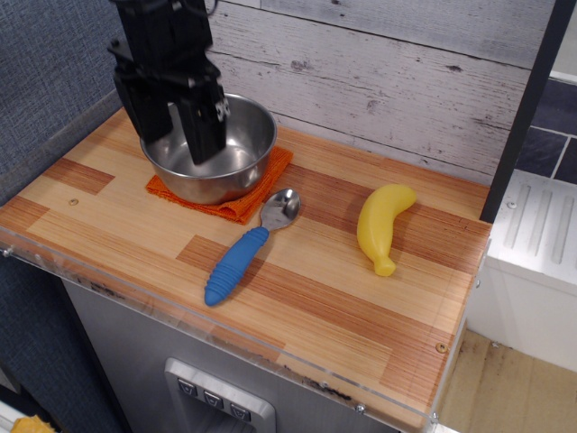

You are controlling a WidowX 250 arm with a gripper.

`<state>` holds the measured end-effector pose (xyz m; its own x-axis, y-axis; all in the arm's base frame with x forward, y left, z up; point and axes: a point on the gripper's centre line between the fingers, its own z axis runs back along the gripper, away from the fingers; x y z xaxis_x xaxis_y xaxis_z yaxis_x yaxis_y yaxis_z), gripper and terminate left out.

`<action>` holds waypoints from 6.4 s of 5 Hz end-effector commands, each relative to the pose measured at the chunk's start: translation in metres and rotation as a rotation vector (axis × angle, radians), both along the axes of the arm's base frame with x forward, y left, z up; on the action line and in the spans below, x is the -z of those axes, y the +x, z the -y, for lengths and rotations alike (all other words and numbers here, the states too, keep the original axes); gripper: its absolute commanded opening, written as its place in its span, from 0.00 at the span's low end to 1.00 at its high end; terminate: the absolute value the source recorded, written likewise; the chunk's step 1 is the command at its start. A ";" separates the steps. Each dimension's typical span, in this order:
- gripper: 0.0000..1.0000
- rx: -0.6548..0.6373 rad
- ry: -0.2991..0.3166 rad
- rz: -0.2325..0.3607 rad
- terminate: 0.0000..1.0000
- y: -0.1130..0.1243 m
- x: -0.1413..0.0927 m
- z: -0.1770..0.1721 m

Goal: Move the blue spoon to the left of the bowl

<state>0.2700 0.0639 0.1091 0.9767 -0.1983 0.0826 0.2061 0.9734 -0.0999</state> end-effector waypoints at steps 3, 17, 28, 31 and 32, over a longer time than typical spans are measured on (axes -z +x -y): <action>1.00 -0.112 0.073 0.052 0.00 -0.006 0.053 0.015; 0.00 0.008 0.122 0.147 0.00 -0.021 -0.010 -0.063; 1.00 -0.003 -0.027 0.132 0.00 0.018 -0.036 -0.003; 1.00 -0.135 0.082 0.104 0.00 0.019 -0.032 0.045; 1.00 -0.135 0.082 0.104 0.00 0.019 -0.032 0.045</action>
